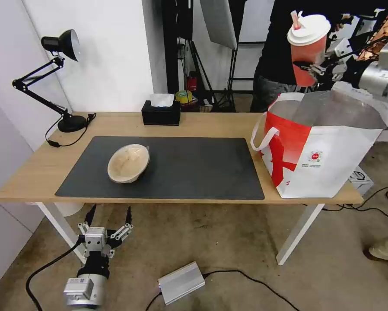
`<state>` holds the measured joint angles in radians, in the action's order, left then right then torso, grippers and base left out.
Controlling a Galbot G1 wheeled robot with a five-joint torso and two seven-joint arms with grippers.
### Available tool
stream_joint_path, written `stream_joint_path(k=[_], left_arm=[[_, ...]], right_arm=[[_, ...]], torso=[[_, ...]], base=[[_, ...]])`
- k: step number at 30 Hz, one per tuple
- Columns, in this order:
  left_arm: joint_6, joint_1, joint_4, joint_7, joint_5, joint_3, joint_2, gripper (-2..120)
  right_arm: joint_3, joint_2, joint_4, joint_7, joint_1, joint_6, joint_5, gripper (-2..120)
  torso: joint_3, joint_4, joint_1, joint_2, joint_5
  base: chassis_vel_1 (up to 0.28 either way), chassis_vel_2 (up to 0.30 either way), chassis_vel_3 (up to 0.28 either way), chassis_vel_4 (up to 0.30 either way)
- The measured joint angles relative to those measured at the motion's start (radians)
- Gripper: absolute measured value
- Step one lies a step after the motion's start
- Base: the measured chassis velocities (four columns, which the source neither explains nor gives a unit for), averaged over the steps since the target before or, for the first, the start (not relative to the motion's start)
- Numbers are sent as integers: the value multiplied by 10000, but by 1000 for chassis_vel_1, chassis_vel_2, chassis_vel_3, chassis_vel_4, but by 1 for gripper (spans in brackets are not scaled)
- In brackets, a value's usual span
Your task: Pick up the trash from the table and place it into the takeout bag.
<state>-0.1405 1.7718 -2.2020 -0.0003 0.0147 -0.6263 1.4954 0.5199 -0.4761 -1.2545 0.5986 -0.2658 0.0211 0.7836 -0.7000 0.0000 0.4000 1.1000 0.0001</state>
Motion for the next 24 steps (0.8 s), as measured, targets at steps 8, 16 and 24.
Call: stream_joint_path(k=[8, 16, 24], left_arm=[[-1, -9, -7, 3, 0, -19, -31, 100], [-1, -9, -41, 3, -7, -23, -31, 100], [-2, -20, -37, 3, -10, -18, -12, 100]], right_arm=[[-5, -5, 391, 462, 61, -204, -289, 8], [43, 37, 773, 1091, 106, -282, -621, 8], [84, 0, 1173, 1632, 164, -461, -922, 8]], torso=[[0, 2, 0, 0, 0], [0, 1, 1, 0, 0], [0, 1, 0, 0, -1]], base=[[0, 0, 0, 0], [0, 0, 0, 0], [0, 0, 0, 0]])
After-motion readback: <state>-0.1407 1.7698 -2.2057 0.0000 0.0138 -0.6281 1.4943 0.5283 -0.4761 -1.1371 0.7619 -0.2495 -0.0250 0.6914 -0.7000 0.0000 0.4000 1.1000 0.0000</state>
